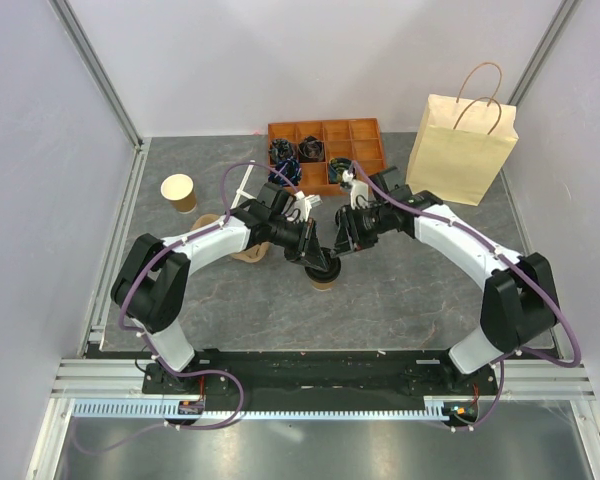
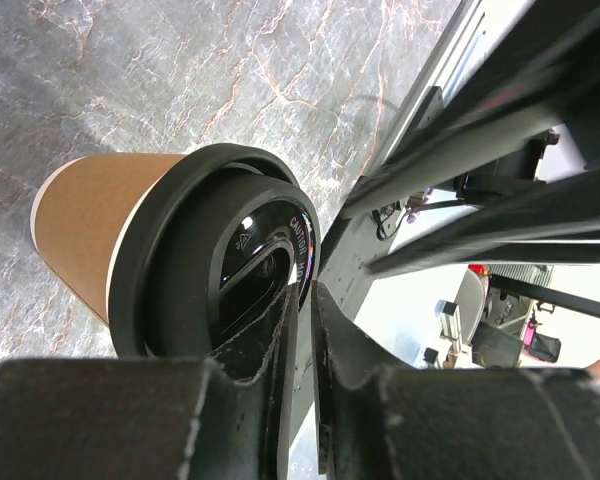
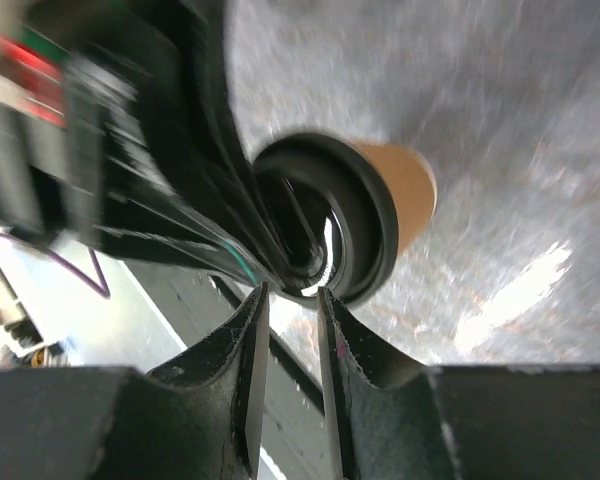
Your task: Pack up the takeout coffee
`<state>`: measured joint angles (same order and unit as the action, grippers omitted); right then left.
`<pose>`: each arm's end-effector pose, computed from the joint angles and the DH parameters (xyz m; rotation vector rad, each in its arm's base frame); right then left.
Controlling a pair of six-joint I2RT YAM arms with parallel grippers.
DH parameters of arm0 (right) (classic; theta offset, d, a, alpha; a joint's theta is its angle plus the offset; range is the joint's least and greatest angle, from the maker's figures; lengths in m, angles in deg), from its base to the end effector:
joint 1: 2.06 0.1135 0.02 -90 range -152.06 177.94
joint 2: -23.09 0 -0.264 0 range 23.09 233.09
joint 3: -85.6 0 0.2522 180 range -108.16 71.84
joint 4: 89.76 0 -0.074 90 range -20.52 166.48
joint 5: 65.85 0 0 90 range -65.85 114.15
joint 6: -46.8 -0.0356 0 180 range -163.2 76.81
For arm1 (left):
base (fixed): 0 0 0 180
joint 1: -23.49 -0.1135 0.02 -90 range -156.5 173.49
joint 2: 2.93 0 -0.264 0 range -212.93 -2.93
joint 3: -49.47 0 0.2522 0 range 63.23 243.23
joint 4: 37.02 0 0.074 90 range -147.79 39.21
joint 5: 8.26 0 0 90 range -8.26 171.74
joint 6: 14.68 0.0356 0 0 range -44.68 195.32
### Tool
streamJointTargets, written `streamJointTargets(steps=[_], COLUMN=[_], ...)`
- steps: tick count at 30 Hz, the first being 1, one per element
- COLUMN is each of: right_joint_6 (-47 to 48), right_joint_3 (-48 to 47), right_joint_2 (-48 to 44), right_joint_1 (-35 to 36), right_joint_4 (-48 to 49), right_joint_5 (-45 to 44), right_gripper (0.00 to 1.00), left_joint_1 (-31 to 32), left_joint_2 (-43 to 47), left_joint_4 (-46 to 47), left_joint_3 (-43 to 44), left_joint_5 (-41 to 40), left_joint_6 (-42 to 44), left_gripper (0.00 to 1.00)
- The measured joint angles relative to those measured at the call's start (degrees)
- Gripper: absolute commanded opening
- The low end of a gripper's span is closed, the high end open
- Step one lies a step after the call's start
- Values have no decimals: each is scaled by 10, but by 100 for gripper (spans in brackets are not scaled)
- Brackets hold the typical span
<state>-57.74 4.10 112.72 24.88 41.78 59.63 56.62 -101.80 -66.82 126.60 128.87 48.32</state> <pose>0.2801 0.1655 0.2559 -0.5324 2.5745 1.0611 0.2839 -0.2165 0.2040 0.5342 2.5758 -1.4362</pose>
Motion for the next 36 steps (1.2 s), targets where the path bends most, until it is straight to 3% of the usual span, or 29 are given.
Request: streamJointTargets(steps=[6,15,20,28,36], right_joint_6=[0,2,2,4,-14], right_joint_3=[-36,-11,-14,-36,-17], right_joint_2=[2,57,57,19,-46], right_joint_1=[-4,-5,-5,-5,-5], right_joint_4=[12,35,37,25,42], right_joint_5=[-19,-31,-29,-25,10], right_gripper=[32,24,32,34,31], left_joint_1=[0,0,-1,-1,-6], left_joint_2=[0,-4,-7,-3,90], left_joint_4=[-1,-2,-1,-16,-85], left_joint_3=[0,2,4,30,130], left_joint_5=[0,3,6,1,-67], left_joint_6=[1,2,2,14,58], left_gripper=[18,18,18,35,38])
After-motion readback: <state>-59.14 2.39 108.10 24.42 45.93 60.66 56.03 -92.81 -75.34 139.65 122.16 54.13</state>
